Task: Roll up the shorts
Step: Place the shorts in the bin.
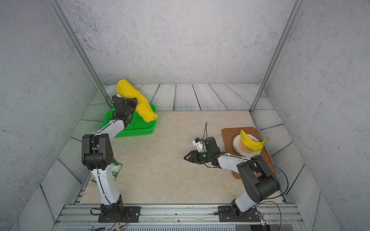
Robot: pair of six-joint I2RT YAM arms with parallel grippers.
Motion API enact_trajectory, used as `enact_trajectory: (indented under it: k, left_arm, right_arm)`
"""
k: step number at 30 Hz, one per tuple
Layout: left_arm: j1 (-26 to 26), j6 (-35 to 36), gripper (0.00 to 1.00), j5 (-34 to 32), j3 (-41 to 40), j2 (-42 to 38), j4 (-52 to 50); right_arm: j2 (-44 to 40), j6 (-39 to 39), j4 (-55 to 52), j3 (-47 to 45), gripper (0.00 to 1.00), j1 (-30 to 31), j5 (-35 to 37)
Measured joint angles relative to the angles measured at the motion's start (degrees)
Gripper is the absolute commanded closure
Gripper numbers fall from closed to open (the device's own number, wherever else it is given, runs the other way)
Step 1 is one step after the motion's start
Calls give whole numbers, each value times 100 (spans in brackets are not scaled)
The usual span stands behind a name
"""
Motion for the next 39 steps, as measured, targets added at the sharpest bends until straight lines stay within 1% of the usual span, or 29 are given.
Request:
enact_trajectory:
  k: [4,7,12,19,20,23,24,25,26,27,28,29,30,31,39]
  left_arm:
    - [90,-28,100,-229,-319,114,256]
    - [199,-90,100,-310,-684,146,538]
    - [407,-175,100,-522,-1349,214,719]
    - [612,-483,100,-669,-1812,446,997]
    - [616,-511,96,-671,-1825,446,1038]
    - [616,-619,69,-673,-1827,444,1086]
    - [619,-669,51,-671,-1827,444,1069]
    - [629,-734,40,-673,-1827,435,1036]
    - [636,-813,32,-671,-1827,424,990]
    - [643,-870,28,-671,-1827,391,916]
    - [645,-920,20,-675,-1827,348,828]
    - [645,-973,15,-675,-1827,306,737]
    - [645,-1019,5,-678,-1832,245,629]
    - [645,-1058,2,-675,-1838,177,527]
    - [660,-1123,2,-785,-1871,-660,-514]
  right_arm:
    - [2,-37,-17,70,51,0,0]
    - [9,-35,-9,114,51,-2,0]
    - [9,-33,-7,122,51,0,-2]
    - [7,-26,-11,125,51,-2,-2]
    - [7,-22,-11,125,51,0,-2]
    - [4,-15,-9,127,51,-2,0]
    - [4,-13,-9,129,51,-2,0]
    - [4,-9,-9,129,51,0,0]
    - [4,4,-7,129,51,-2,0]
    - [4,13,-7,129,51,-2,0]
    - [2,28,-2,129,51,-2,0]
    - [2,39,2,129,51,0,0]
    - [2,48,4,133,51,-2,0]
    - [2,61,9,142,51,-2,0]
    - [-22,92,101,245,51,0,-4]
